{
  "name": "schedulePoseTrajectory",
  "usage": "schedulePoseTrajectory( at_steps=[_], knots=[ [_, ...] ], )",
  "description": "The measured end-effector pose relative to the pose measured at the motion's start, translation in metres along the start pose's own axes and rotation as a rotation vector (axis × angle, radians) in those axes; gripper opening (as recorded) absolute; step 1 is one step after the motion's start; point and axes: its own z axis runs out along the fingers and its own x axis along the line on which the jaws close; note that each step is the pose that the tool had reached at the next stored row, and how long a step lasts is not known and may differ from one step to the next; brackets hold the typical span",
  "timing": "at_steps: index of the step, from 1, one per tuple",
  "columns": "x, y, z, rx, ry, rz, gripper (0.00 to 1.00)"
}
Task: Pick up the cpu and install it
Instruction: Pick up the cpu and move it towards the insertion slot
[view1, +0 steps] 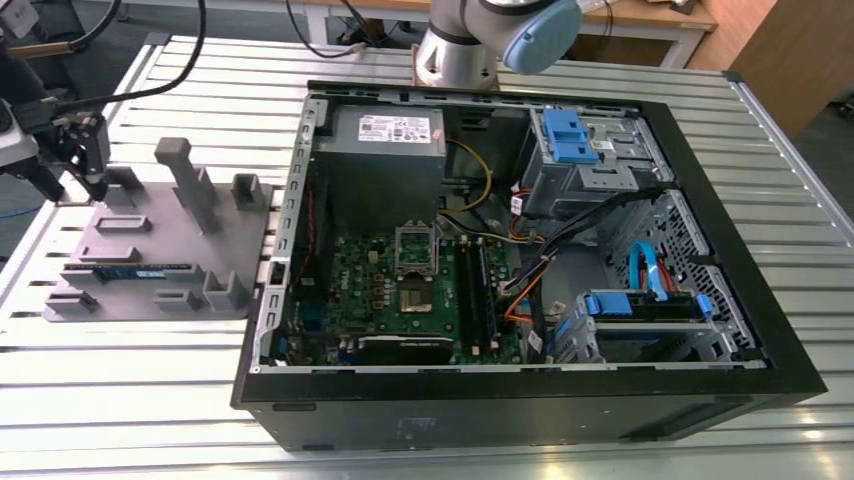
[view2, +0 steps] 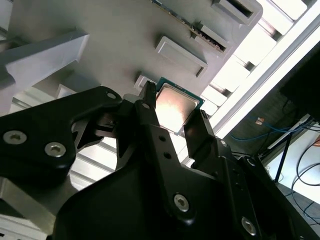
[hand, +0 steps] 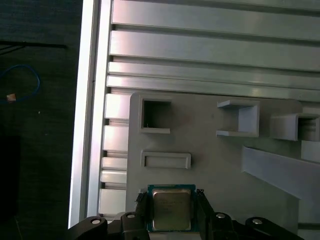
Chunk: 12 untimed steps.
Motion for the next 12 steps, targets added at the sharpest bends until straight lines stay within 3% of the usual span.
schedulePoseTrajectory(
  at_steps=[12],
  knots=[
    [-0.0010, 0.0003, -0.0289, -0.0033, -0.0002, 0.000, 0.47]
  ],
)
